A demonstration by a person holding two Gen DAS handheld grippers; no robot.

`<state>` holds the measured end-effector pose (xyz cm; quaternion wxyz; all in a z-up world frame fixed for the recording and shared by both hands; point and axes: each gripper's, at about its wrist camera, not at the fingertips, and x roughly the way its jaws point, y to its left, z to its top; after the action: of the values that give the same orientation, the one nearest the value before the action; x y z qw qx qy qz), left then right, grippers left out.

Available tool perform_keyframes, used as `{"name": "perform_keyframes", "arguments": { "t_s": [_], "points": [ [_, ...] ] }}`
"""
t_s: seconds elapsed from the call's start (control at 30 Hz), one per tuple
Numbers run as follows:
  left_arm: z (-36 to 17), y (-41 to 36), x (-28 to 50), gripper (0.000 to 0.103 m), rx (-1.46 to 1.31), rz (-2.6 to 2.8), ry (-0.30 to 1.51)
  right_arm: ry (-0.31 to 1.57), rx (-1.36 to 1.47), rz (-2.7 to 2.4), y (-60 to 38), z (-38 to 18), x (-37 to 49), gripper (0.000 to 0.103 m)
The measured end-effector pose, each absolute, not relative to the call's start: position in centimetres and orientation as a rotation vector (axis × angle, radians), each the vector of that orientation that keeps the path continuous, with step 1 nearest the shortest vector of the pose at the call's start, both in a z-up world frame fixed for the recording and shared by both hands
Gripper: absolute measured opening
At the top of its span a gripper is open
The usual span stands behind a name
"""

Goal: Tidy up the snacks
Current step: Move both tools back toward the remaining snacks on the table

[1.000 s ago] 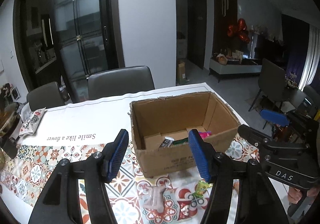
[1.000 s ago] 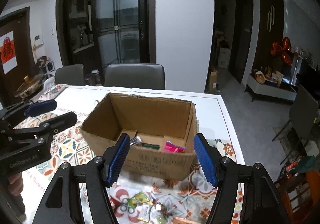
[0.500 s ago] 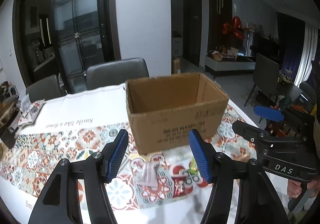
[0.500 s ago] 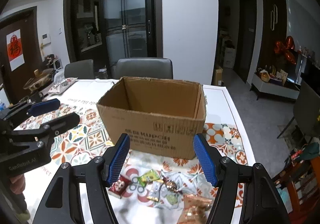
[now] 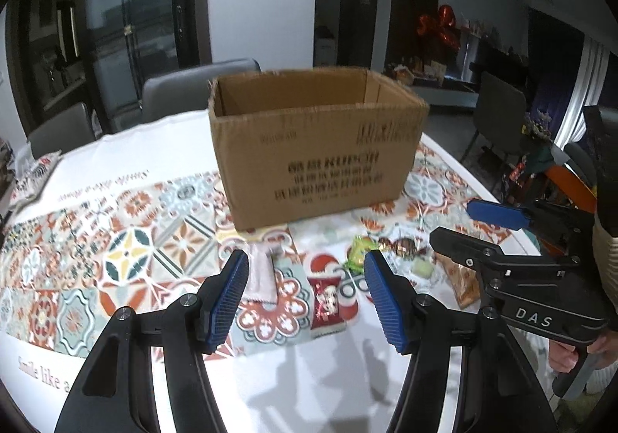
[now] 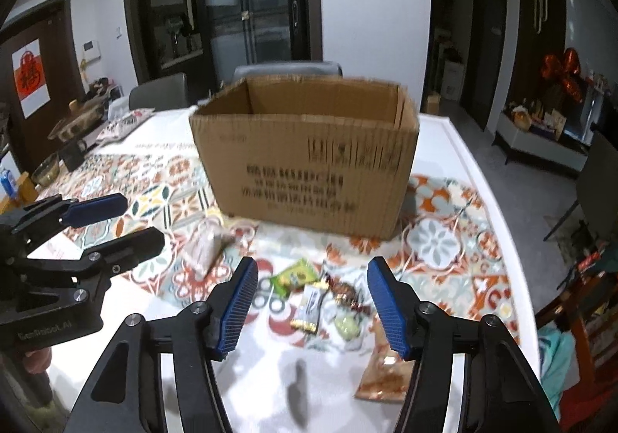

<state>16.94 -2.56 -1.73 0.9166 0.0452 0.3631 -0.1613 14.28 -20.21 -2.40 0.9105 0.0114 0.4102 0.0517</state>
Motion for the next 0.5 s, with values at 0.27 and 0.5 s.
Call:
{"name": "perform_keyframes", "arguments": {
  "t_s": [0.27,0.5],
  "points": [
    [-5.1,-3.3,18.0,0.052,0.067,-0.378,0.840,0.918,0.051,0.131,-20.1,-5.3,14.9,0.046],
    [-7.9,-3.9,19.3,0.046,0.058,-0.398,0.919,0.975,0.073,0.140,-20.3,-7.6,16.0,0.041]
  ]
}}
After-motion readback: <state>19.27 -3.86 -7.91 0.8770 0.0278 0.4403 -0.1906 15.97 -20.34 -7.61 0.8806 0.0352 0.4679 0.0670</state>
